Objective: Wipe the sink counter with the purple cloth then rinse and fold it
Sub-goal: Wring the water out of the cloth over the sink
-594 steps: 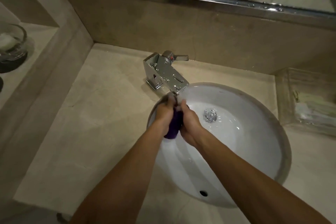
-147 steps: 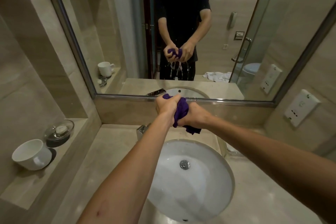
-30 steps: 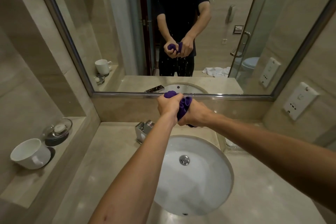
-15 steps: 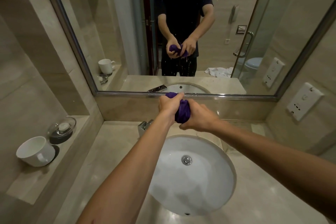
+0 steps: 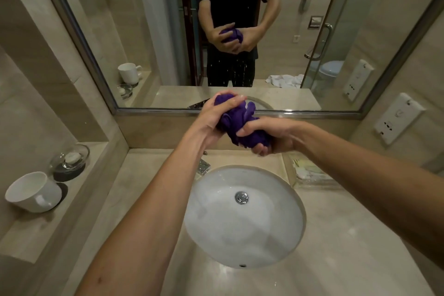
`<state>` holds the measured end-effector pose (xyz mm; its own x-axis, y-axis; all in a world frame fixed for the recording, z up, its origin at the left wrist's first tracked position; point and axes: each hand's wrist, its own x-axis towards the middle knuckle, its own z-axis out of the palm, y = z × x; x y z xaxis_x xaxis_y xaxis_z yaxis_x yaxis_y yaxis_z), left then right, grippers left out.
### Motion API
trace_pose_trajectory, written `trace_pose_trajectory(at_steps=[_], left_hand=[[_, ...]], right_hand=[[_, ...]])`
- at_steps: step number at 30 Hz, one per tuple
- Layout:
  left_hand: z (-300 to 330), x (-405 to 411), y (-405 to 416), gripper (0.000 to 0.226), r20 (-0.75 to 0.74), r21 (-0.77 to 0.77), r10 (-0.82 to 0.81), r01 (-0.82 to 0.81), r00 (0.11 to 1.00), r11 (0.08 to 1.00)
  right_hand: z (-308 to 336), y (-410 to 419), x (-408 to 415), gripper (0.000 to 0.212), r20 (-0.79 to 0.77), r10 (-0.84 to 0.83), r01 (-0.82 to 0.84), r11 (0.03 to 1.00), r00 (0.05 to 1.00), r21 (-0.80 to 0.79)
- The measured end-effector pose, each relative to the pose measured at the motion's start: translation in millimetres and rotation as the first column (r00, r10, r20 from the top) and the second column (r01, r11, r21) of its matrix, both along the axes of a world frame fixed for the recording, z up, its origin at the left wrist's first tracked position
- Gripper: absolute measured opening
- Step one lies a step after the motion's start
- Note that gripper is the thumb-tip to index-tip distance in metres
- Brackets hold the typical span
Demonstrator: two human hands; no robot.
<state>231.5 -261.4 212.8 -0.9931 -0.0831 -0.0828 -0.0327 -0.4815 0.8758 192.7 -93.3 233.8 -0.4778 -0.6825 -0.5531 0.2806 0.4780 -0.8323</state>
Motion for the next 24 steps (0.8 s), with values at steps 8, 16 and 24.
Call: trace_pose_trajectory(at_steps=[8, 16, 24], left_hand=[[-20, -16, 31, 0.018, 0.294, -0.264, 0.452, -0.383, 0.842, 0.885], [-30, -15, 50, 0.03, 0.277, -0.426, 0.636, -0.502, 0.72, 0.753], [-23, -11, 48, 0.022, 0.327, -0.443, 0.563, -0.403, 0.759, 0.801]], right_hand=[[-18, -15, 5, 0.022, -0.53, 0.086, 0.11, 0.939, 0.844, 0.327], [-56, -20, 13, 0.033, -0.802, 0.114, 0.314, 0.881, 0.587, 0.355], [-55, -11, 15, 0.07, -0.738, -0.08, 0.235, 0.966, 0.671, 0.109]])
